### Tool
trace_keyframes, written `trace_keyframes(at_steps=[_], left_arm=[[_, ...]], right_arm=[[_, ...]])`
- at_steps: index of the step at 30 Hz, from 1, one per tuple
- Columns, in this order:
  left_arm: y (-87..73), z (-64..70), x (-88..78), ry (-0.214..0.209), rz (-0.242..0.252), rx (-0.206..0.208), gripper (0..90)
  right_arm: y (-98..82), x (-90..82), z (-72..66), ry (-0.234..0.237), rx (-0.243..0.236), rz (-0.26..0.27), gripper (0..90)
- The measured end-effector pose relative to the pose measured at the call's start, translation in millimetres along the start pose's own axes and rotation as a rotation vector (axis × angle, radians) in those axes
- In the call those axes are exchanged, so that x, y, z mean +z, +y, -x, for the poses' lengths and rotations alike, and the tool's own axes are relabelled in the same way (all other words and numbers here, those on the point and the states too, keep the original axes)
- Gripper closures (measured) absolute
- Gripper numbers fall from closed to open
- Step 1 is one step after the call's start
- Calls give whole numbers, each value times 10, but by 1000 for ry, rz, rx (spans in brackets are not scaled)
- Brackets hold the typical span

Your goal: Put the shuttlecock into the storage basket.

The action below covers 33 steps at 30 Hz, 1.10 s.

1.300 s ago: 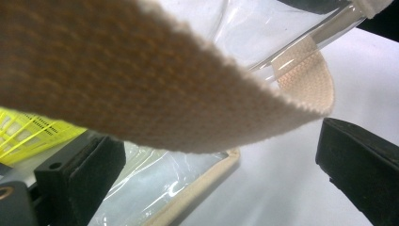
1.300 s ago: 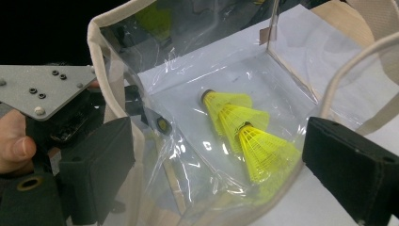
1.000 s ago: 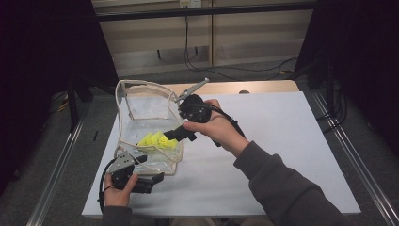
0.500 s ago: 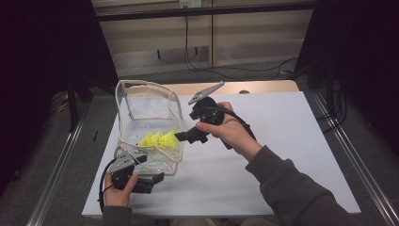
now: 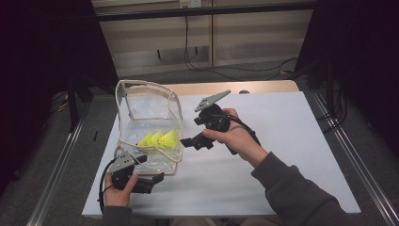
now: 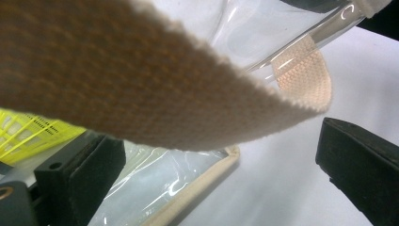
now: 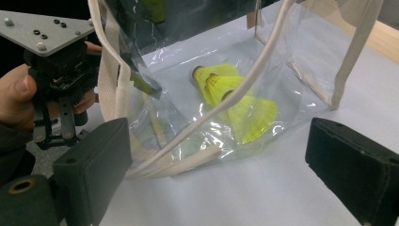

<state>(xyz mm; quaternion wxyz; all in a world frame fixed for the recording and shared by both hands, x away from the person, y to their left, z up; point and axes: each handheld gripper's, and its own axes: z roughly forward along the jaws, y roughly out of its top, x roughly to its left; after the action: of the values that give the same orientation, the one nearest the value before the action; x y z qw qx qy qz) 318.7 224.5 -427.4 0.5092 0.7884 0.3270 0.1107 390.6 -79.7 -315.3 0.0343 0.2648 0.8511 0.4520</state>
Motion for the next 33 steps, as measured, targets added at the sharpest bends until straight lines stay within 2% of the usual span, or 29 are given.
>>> trace_keyframes(at_steps=[9, 22, 33], left_arm=[[1, 3, 4, 2, 1, 1, 19], [-2, 3, 6, 1, 3, 0, 19], [-2, 1, 7, 1, 1, 4, 19]], right_arm=[[-150, -20, 37, -15, 2, -5, 71], [-357, -57, 70, -10, 2, 2, 71], [-501, -165, 103, -19, 11, 22, 71]])
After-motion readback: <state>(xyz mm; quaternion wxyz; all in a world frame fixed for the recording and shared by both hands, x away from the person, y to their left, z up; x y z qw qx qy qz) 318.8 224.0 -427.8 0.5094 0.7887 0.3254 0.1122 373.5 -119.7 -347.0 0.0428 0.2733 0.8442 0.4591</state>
